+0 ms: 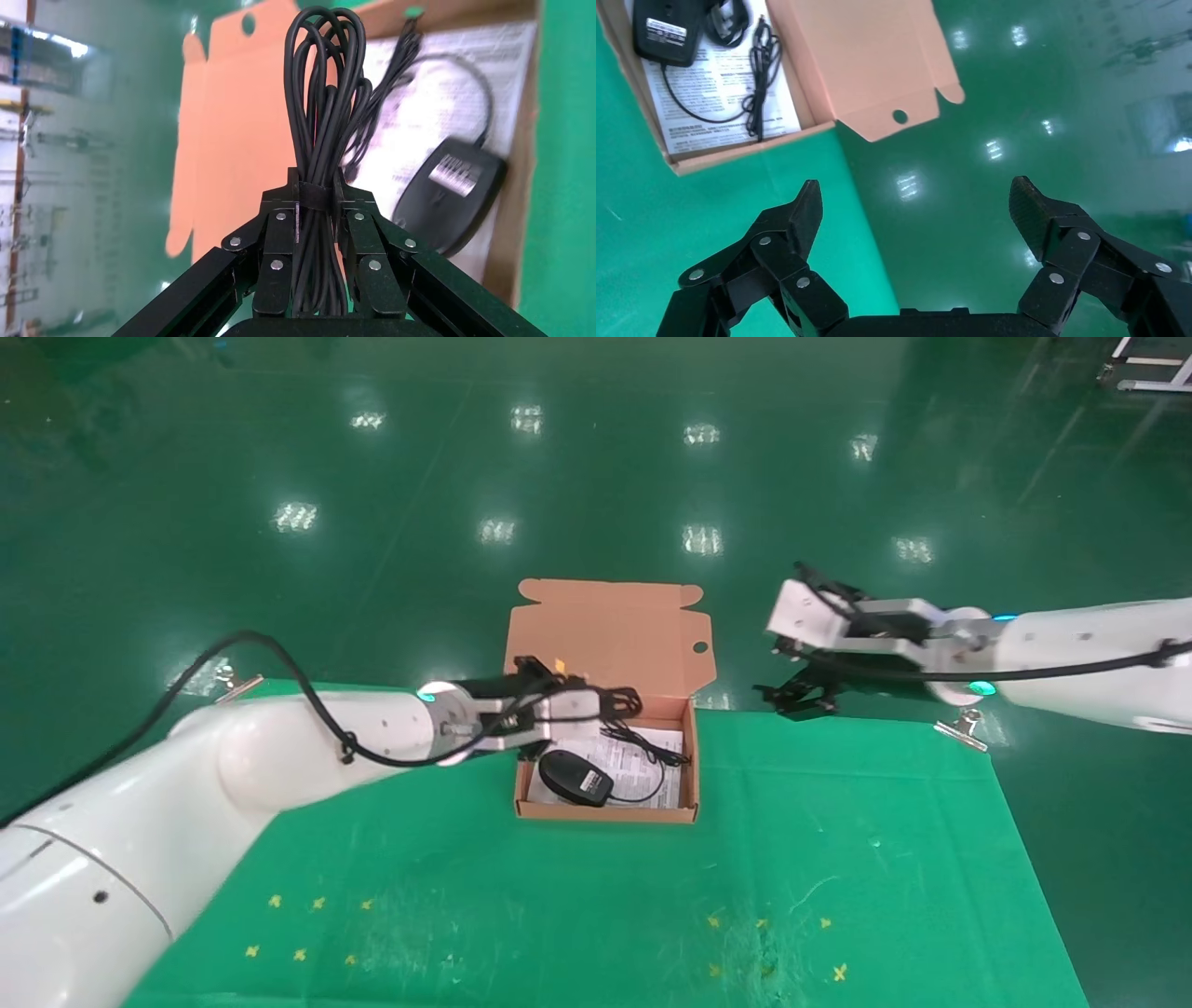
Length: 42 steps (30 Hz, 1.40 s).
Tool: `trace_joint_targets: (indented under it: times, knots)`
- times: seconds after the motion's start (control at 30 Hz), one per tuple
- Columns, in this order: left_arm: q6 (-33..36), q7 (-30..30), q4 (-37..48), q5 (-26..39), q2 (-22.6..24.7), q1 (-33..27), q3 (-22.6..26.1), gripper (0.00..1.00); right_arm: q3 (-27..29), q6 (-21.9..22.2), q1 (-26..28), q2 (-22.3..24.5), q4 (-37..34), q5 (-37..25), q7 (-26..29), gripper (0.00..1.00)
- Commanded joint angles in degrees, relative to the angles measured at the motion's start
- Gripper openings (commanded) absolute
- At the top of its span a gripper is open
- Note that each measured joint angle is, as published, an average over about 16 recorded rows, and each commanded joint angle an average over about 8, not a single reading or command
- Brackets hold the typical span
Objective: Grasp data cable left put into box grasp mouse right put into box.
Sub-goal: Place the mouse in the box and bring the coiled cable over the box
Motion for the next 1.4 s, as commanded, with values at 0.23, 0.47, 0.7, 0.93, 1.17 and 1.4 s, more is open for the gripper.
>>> trace_joint_targets:
  times: [0.23, 0.47, 0.7, 0.93, 1.17, 1.4]
  knots:
    - [-0.7, 5.9, 1.3, -8.7, 0.2, 0.0, 4.0, 0.76, -0.1, -0.4, 0.7, 3.7, 5.6, -2.1, 4.6, 1.00]
    - [-0.9, 6.2, 1.9, -9.5, 0.3, -0.3, 4.7, 1.00, -0.2, -0.4, 0.7, 4.0, 6.1, -2.4, 4.9, 1.00]
    - [-0.8, 6.1, 1.6, -9.0, 0.3, -0.2, 4.3, 1.00, -0.2, -0.4, 0.7, 3.8, 5.7, -2.2, 4.7, 1.00]
    - [-0.7, 5.9, 0.5, -8.7, -0.7, -0.2, 4.1, 1.00, 0.0, -0.3, 0.7, 3.6, 5.5, -1.9, 4.7, 1.00]
    - [-3.4, 4.5, -0.2, -8.4, -2.1, -3.3, 3.4, 1.00, 0.8, 0.6, 2.5, 3.3, 5.3, -1.9, 4.7, 1.00]
    - [-6.6, 1.9, -0.1, -8.3, -2.9, -8.2, 1.8, 1.00, 0.4, -0.7, 6.0, 2.5, 4.8, -4.5, 4.5, 1.00]
